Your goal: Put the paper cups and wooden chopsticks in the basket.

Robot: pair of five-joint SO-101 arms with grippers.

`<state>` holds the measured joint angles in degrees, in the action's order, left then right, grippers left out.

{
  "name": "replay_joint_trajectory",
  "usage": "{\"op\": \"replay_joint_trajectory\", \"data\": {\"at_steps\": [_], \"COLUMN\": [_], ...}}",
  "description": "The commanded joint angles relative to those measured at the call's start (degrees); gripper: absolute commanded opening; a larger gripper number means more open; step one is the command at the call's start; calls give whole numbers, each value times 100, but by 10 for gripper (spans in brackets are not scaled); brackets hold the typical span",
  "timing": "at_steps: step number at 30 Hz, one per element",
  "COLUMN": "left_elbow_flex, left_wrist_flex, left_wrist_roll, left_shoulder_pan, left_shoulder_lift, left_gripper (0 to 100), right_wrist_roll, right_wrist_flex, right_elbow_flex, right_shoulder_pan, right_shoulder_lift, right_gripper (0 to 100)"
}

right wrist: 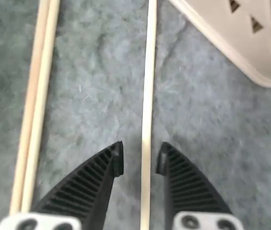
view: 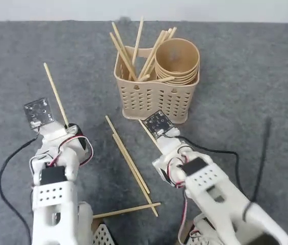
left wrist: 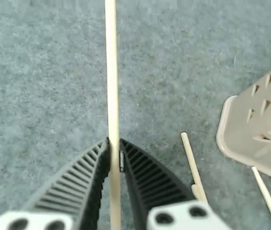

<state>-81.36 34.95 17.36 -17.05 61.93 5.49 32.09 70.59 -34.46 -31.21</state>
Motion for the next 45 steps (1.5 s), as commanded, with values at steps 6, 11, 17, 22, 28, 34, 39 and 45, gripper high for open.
{"op": "replay_joint_trajectory", "data": {"at_steps": [6,11,17,22,28,34,39,45], "left_elbow_flex": [-321,-505,-532,-532,-532,-532,-532,-532], "left_wrist_flex": [-167,-158,-158,-158,-176,-176,-176,-185], "left_wrist_roll": [53,53,70,70,70,70,70,62], "left_shoulder_pan": [-35,-44,-44,-44,-44,-62,-79,-79], "left_shoulder_lift": [993,1389,1459,1459,1459,1459,1459,1459], "left_gripper": [12,12,12,12,12,12,12,12], "right_wrist_roll": [62,62,88,255,360,229,-211,-299], "right_wrist_flex": [154,233,629,1262,1771,1499,207,-2229], "right_elbow_flex": [-1213,-1327,-1336,-1336,-1345,-2532,-3534,-3745], "right_shoulder_pan": [-40,-57,-66,-171,-1042,-1244,-1226,-743], "right_shoulder_lift": [1349,1499,848,-637,-2615,-3591,-3538,-2730], "right_gripper": [86,6,9,8,8,8,8,9]}}
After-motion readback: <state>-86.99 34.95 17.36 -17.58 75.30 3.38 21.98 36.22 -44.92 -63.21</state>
